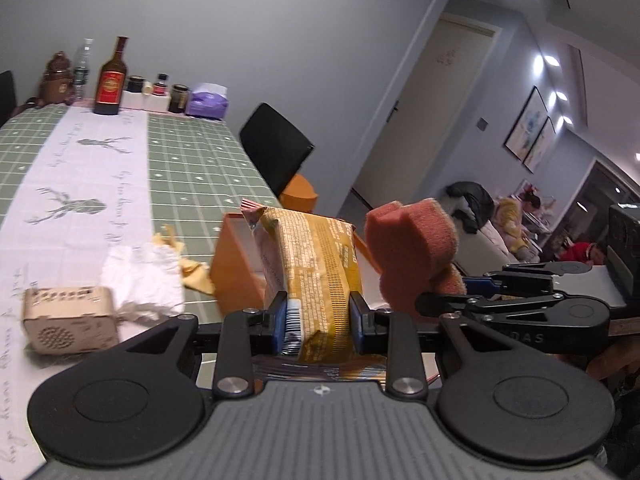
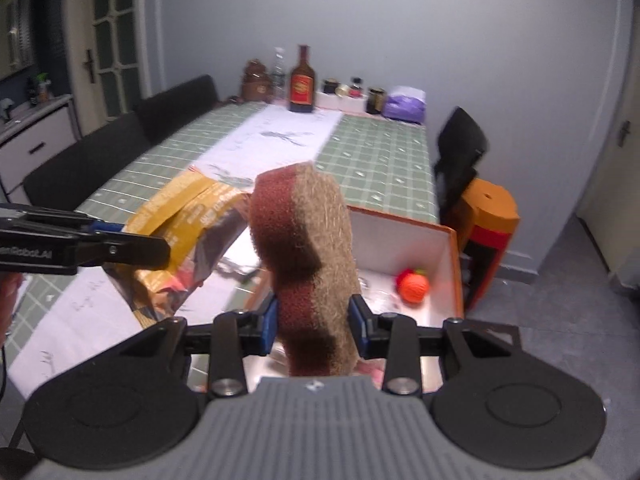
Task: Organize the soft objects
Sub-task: 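Carry the sponge and snack packet over the orange box, then open both grippers to drop the sponge and snack packet into the box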
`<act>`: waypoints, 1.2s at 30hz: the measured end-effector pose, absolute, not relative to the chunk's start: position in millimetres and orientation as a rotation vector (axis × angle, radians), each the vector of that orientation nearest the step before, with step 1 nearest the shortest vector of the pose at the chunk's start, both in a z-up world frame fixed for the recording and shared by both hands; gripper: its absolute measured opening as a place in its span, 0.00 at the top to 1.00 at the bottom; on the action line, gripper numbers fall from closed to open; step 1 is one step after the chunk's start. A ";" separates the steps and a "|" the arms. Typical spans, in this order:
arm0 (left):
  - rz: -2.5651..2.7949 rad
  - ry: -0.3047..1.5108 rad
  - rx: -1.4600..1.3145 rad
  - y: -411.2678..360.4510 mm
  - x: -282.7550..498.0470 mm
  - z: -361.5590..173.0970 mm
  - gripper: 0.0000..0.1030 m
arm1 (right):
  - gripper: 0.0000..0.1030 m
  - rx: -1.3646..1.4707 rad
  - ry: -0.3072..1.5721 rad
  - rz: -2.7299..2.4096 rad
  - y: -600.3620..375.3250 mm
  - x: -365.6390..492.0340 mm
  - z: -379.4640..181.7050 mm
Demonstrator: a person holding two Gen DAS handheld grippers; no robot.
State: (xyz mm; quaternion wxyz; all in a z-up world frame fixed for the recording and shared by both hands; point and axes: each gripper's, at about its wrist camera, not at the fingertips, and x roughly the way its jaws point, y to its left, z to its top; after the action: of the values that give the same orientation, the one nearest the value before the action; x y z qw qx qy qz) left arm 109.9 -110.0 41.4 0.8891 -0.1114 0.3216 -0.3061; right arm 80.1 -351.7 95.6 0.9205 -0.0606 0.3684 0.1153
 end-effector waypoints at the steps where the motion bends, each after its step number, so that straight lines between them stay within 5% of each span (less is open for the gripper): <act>1: -0.648 0.679 -0.224 -119.8 113.5 39.6 0.66 | 0.65 -0.124 0.771 0.218 -357.0 83.3 93.4; 24: -0.619 0.939 0.127 -219.2 142.9 -21.4 0.65 | 0.63 -0.309 1.099 0.140 -372.5 149.1 -4.6; 36: -0.635 0.899 0.050 -200.9 139.9 -8.6 0.42 | 0.44 -0.422 1.109 0.174 -358.0 147.7 5.4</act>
State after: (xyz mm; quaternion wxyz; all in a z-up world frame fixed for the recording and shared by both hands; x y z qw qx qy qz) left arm 139.9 -200.9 -8.6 0.8520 0.0237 0.4271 -0.3018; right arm 147.7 -358.0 5.4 0.8256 -0.1985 0.5219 0.0817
